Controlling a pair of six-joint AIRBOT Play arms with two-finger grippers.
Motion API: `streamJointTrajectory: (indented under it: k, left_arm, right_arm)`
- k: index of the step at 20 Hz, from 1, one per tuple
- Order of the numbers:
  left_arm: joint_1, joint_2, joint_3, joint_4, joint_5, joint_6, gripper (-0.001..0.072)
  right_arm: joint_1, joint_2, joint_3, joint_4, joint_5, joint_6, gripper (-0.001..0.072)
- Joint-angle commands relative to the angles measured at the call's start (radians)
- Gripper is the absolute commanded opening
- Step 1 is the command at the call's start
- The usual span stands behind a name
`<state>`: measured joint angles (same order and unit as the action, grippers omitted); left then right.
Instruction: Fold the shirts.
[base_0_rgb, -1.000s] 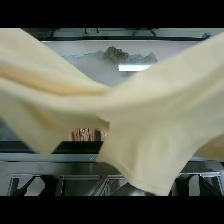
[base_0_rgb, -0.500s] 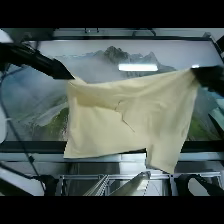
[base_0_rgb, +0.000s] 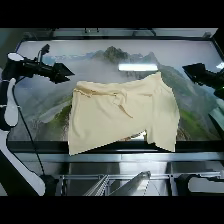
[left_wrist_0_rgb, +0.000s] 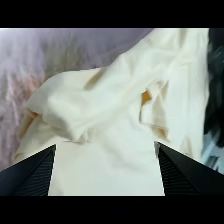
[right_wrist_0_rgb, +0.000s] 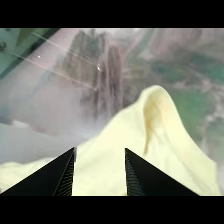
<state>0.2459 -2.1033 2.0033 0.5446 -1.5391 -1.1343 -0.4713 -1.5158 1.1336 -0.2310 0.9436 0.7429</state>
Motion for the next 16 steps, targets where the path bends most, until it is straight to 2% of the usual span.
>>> streamJointTrajectory:
  k: [1,2,4,7,9,13,16]
  left_arm:
    - [0.097,0.060,-0.101,-0.119,-0.129,-0.017,0.0571]
    - [0.112,0.090,-0.165,-0.118,-0.178,-0.020,0.0546]
    - [0.142,0.186,-0.363,-0.117,-0.191,0.000,0.0549]
    - [0.196,0.357,-0.700,-0.116,-0.134,0.109,0.0550]
    - [0.241,0.454,-0.903,-0.086,-0.080,0.130,0.0550]
    - [0.312,0.594,-1.154,0.149,0.024,0.113,0.0550]
    - [0.346,0.667,-1.243,0.205,0.076,0.088,0.0551]
  right_arm:
    - [-0.132,-0.013,0.044,-0.494,0.253,0.293,0.0367]
    - [-0.154,-0.013,0.027,-0.609,0.322,0.318,0.0367]
    - [-0.179,-0.011,-0.040,-0.698,0.384,0.330,0.0367]
    - [-0.186,-0.010,-0.156,-0.692,0.319,0.280,0.0368]
    - [-0.172,-0.021,-0.191,-0.629,0.249,0.241,0.0367]
    - [-0.131,-0.079,-0.191,-0.533,0.209,0.199,0.0367]
    - [-0.069,-0.128,-0.190,-0.519,0.192,0.199,0.0367]
